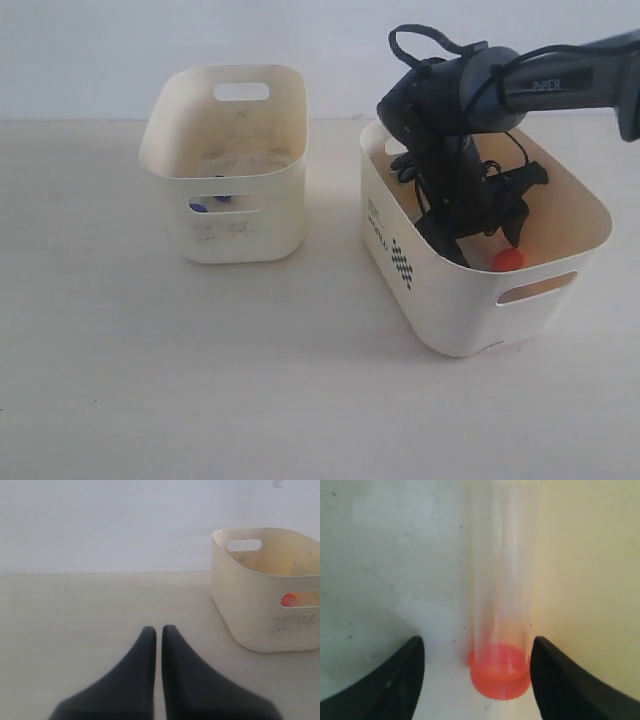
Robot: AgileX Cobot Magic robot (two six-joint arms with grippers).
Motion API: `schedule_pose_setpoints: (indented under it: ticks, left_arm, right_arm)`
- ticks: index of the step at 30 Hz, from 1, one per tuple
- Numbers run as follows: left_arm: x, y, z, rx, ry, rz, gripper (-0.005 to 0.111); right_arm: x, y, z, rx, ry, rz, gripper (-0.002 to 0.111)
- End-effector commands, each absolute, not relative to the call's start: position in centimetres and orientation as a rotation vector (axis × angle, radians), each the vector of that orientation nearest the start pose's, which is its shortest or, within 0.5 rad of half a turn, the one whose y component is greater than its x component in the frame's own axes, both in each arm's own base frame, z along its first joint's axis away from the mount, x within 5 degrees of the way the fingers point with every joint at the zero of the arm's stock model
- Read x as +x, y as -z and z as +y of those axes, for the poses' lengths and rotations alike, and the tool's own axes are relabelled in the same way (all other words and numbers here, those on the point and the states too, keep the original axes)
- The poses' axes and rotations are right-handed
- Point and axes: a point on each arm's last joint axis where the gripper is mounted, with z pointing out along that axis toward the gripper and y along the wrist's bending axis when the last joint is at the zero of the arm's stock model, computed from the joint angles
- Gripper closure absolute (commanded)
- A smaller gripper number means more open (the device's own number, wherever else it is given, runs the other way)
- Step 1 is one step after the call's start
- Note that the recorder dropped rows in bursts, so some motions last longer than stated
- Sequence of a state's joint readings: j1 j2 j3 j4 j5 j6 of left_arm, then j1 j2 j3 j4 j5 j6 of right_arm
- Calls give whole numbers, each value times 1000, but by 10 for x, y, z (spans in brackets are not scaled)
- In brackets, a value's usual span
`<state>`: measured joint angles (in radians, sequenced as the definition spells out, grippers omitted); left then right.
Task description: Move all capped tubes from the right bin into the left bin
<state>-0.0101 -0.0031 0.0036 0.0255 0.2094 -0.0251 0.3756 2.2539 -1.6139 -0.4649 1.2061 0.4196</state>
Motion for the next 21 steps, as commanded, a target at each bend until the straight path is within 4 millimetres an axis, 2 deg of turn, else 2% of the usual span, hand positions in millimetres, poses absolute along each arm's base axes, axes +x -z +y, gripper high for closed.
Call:
schedule_pose_setpoints:
  ticks: [1, 4, 10, 11, 16, 21]
  left_arm:
    - [56, -195, 0, -8, 16, 1686, 102]
    - [56, -195, 0, -8, 16, 1686, 102]
    - [56, -195, 0, -8, 16, 1686, 102]
    - [56, -195, 0, -8, 16, 1686, 102]
    - [56, -195, 0, -8, 16, 1686, 102]
    - [56, -195, 0, -8, 16, 1686, 102]
  right_arm:
    - [403, -106, 116, -264, 722, 3112, 49]
    - [403, -106, 116, -264, 722, 3112, 60]
    - [403, -106, 116, -270, 728, 3117, 105]
    - [402, -106, 116, -272, 730, 3118, 108]
    - [403, -108, 116, -271, 727, 3115, 108]
    - [403, -124, 115, -241, 721, 3076, 108]
